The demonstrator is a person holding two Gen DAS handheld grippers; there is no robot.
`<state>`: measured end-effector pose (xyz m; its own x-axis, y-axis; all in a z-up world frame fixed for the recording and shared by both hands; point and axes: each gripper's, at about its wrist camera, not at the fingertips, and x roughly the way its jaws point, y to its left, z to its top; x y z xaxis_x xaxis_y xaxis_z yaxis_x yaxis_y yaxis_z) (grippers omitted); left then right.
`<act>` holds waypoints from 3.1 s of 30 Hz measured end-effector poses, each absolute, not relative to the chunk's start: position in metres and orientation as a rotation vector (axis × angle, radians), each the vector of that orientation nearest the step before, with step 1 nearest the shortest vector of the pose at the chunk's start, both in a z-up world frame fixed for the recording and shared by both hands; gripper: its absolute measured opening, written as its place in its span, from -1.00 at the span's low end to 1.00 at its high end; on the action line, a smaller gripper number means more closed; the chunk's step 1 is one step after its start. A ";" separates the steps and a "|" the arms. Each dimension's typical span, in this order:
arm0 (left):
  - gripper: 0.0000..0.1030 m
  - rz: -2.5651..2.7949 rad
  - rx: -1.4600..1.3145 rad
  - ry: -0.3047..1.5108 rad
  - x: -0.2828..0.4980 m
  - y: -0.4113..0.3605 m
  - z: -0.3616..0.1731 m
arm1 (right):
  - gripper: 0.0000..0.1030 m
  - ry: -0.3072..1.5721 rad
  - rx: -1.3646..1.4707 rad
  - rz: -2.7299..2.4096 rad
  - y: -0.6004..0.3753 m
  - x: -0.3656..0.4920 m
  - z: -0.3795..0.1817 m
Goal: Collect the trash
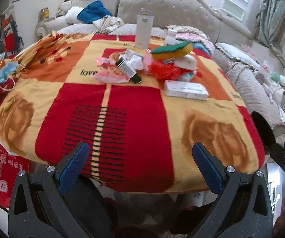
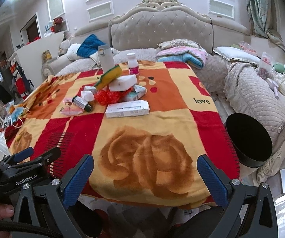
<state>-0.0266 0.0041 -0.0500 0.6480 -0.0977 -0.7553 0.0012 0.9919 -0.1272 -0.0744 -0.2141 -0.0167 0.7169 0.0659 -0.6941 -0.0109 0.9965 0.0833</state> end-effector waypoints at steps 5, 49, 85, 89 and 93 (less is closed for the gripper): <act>1.00 0.040 -0.059 0.863 -0.025 0.009 -0.059 | 1.00 0.790 0.056 0.060 -0.204 -0.067 -0.021; 1.00 0.049 -0.066 0.964 0.000 0.015 -0.089 | 1.00 0.845 0.076 0.124 -0.197 -0.025 -0.044; 1.00 0.022 -0.078 0.959 -0.021 0.020 -0.075 | 1.00 0.866 0.064 0.203 -0.177 -0.014 -0.047; 1.00 0.009 -0.053 0.966 -0.014 0.013 -0.082 | 1.00 0.849 0.071 0.157 -0.193 -0.013 -0.046; 1.00 0.017 -0.064 0.975 0.002 0.019 -0.090 | 1.00 0.813 0.038 0.134 -0.201 -0.005 -0.046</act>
<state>0.0022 0.0193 -0.0900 0.5610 -0.0145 -0.8277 -0.0433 0.9980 -0.0468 -0.0050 -0.2015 -0.0462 0.6791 0.1338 -0.7217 -0.1044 0.9909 0.0855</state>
